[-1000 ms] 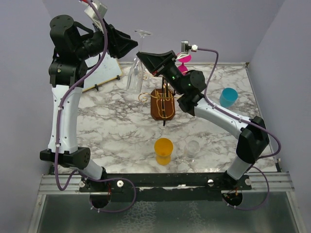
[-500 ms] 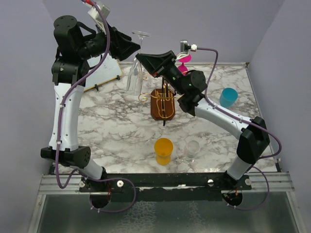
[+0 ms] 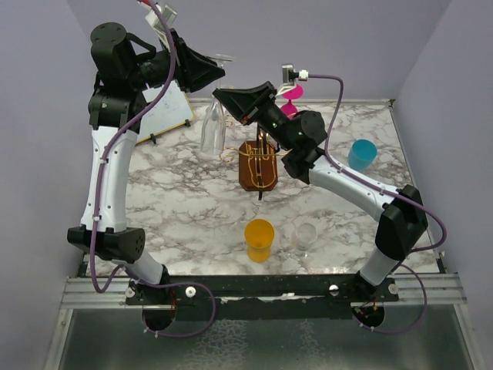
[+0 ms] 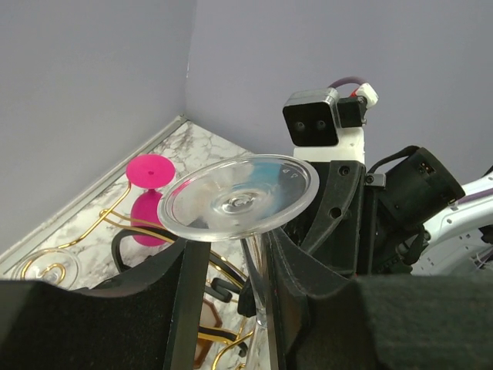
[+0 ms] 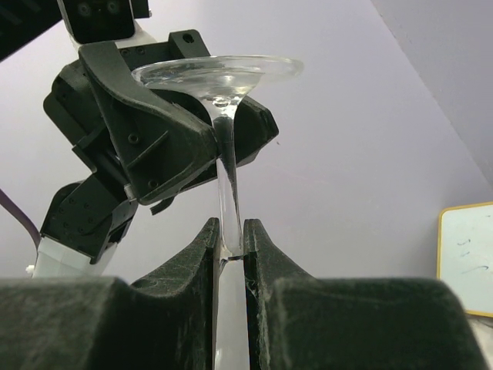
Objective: Place the wine glass upside down on the wine glass rack
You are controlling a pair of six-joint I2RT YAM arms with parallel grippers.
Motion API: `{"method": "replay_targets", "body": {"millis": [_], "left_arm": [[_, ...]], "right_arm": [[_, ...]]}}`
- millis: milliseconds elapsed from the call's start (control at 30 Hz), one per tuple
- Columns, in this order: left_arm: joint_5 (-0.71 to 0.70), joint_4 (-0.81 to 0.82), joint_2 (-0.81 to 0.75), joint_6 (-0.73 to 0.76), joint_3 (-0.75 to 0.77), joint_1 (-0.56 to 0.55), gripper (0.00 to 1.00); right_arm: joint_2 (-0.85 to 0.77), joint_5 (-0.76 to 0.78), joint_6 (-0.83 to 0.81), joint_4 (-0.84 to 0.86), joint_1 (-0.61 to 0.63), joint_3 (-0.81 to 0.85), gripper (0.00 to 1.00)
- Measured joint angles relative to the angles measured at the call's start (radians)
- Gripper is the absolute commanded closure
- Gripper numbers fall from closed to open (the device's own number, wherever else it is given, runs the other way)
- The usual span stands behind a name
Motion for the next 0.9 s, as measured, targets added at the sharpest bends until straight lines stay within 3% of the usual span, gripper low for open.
{"method": "replay_targets", "body": {"millis": [267,433,633,900], "left_arm": [[0.028,0.037,0.004,-0.036,-0.021,-0.002,0.73],[0.042,0.051,0.004,-0.034,-0.038,-0.008,0.65],[0.057,0.051,0.003,-0.028,-0.050,-0.018,1.00],[0.062,0.038,0.002,-0.029,-0.050,-0.024,1.00]], "right_arm": [[0.000,-0.017,0.000,-0.018,0.000,0.005,0.99],[0.008,-0.036,-0.001,-0.038,-0.004,0.032,0.99],[0.014,-0.049,-0.011,-0.055,-0.005,0.050,0.99],[0.018,-0.059,-0.027,-0.057,-0.010,0.053,0.82]]}}
